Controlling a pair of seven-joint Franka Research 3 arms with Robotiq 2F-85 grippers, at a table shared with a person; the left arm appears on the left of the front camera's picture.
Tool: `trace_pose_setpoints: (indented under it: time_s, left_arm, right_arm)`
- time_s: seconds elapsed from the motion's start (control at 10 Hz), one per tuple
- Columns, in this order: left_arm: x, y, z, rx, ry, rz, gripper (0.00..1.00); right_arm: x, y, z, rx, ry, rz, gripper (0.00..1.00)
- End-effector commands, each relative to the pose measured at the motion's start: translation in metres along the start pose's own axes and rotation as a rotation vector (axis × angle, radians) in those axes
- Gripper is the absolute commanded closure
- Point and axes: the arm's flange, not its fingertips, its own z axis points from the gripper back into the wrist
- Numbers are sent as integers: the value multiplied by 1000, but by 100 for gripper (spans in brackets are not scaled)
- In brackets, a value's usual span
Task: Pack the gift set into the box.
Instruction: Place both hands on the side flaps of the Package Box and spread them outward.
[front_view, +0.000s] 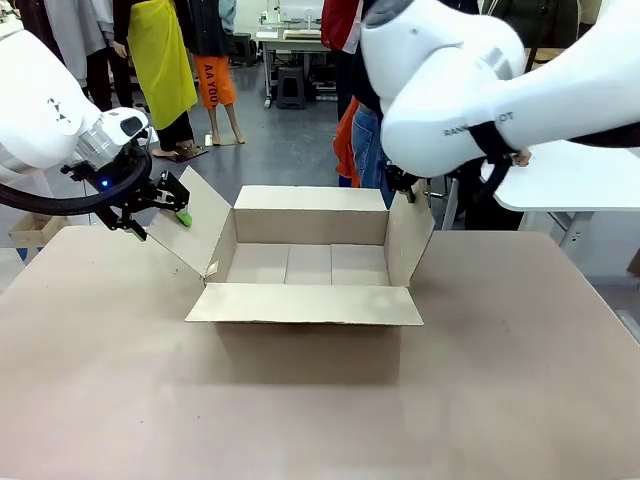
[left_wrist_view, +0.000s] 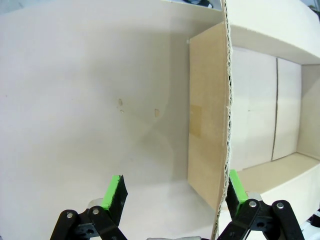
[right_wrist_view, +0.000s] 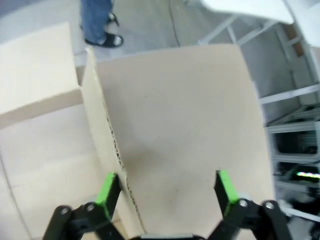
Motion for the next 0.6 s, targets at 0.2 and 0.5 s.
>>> trace_pose_setpoints:
  time_s: [0.2, 0.5]
  left_arm:
    - [-1, -1, 2, 12, -2, 13, 0]
    - [-1, -1, 2, 12, -2, 13, 0]
  right_arm:
    - [-16, -40, -50, 178, 86, -85, 0]
    - [-14, -34, -56, 144, 78, -109, 0]
